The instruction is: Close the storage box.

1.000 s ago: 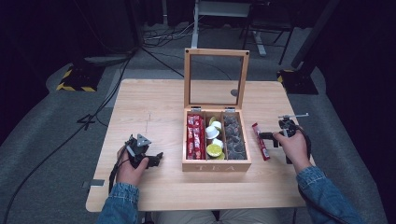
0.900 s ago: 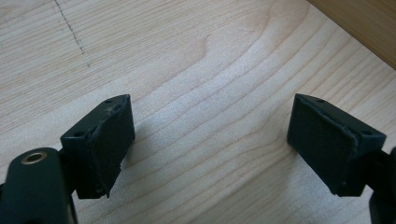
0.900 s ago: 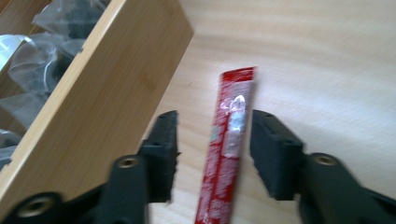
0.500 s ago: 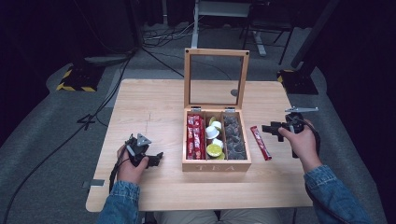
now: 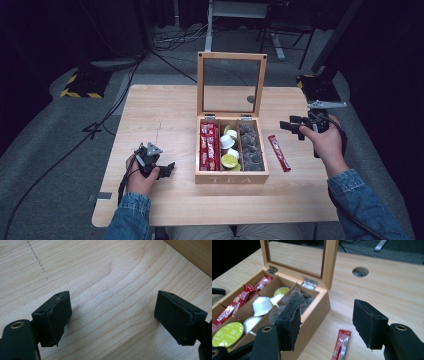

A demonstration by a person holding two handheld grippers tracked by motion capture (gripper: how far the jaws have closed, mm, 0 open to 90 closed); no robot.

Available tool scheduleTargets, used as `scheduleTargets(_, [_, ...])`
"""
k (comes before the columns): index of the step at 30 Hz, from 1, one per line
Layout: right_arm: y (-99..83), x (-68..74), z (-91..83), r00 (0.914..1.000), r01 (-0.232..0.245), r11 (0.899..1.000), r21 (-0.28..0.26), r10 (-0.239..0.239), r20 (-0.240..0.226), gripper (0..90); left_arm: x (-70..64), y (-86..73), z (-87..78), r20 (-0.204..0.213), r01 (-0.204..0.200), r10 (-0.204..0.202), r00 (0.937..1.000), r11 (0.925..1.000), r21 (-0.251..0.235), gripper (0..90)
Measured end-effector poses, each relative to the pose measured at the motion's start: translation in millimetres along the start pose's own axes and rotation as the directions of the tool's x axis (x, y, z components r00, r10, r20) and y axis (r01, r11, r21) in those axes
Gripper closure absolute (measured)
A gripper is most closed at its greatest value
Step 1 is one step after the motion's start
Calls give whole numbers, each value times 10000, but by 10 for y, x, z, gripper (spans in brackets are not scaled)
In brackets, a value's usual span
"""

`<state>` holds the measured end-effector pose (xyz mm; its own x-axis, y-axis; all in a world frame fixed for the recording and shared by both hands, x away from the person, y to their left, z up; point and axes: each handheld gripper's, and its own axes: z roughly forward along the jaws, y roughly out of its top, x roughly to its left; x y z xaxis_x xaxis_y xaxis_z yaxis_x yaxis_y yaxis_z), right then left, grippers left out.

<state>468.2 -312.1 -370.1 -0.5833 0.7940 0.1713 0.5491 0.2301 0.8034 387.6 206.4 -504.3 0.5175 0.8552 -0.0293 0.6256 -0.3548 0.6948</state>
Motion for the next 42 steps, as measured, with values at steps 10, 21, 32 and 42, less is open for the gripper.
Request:
scheduleTargets(10, [388,71,-7,9979,641,9965,-532,-641,12,375,-3,-1,-6,-88,12,-11,10000,10000,27,151])
scheduleTargets(21, [744,53,164,9952,925,9913,-933,-950,-227,370,-11,-7,-12,-133,49,-48,9999,10000,41,154])
scheduleTargets(32, [1097,20,350,9917,1170,9818,-1497,-1235,-348,372,-10,-8,-12,-124,50,-49,9999,10000,44,153])
scheduleTargets(42, [1362,-47,570,9929,1094,9827,-1494,-1151,-302,373,-11,-8,-10,-143,59,-59,9999,10000,15,153])
